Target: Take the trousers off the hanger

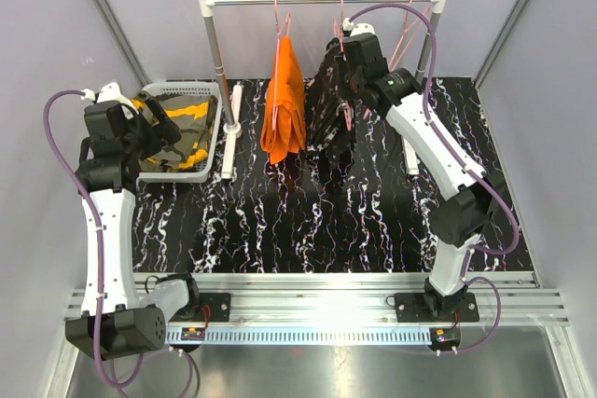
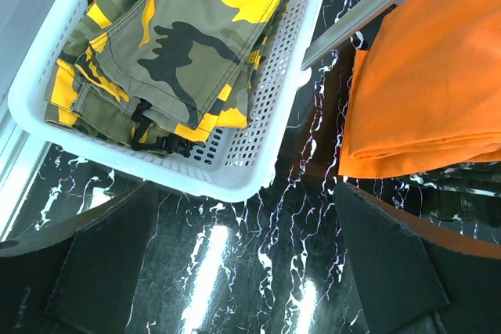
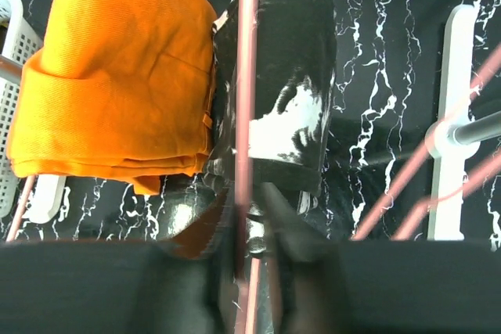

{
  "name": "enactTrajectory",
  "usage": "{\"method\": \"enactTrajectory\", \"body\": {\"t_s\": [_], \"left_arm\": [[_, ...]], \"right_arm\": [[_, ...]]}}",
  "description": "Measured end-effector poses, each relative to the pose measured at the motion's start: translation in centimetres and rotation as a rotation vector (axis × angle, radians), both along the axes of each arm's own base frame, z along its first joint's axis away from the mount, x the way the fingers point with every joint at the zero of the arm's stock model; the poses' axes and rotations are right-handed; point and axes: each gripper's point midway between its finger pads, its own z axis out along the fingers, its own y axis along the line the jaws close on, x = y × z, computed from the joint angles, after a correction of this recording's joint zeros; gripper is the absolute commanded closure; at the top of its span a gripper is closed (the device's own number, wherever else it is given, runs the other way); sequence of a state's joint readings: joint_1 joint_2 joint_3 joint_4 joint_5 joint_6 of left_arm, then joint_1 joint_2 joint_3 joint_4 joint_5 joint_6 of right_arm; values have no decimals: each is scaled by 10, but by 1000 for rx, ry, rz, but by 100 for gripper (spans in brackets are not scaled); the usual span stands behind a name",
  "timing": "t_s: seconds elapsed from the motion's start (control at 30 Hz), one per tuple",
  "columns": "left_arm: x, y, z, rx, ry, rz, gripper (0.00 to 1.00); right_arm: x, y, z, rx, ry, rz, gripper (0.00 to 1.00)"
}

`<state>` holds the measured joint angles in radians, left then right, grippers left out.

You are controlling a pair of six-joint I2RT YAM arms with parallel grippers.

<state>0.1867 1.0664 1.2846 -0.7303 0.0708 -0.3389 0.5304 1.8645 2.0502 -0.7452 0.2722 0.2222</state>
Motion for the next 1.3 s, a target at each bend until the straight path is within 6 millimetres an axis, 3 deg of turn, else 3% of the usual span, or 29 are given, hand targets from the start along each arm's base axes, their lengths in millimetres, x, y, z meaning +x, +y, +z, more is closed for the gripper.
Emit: {"method": "enactTrajectory", "body": {"t_s": [0.03, 0.07, 0.2, 0.23, 0.37, 0.57, 0.63, 0.83, 1.03, 1.3], "left_arm": [[0, 0, 0, 0, 0, -1, 1], [0, -1, 0, 0, 1, -2, 1], [0, -2, -1, 2, 2, -7, 1], [0, -2, -1, 2, 2, -8, 1], [0, -4, -1, 2, 2, -13, 1], [0, -5, -1, 3, 3, -18, 1], [0, -5, -1, 7, 4, -16, 1], [1, -9, -1, 18, 5, -29, 1], [-4, -45, 7, 34, -25, -149, 1], [-26, -93, 46, 34, -169, -320, 1]], "right_arm": [[0, 0, 0, -4, -1, 3, 98], [1, 0, 0, -10, -6, 7, 100], [4, -1, -1, -12, -14, 9, 99], [5, -1, -2, -9, -17, 10, 92], [13, -7, -6, 20, -28, 12, 78], [21, -16, -11, 36, -30, 12, 89], [21, -14, -10, 36, -32, 19, 99], [23, -15, -9, 28, -44, 24, 100], [27, -15, -1, 25, -98, 35, 100], [26, -16, 35, 72, -208, 34, 100]]}}
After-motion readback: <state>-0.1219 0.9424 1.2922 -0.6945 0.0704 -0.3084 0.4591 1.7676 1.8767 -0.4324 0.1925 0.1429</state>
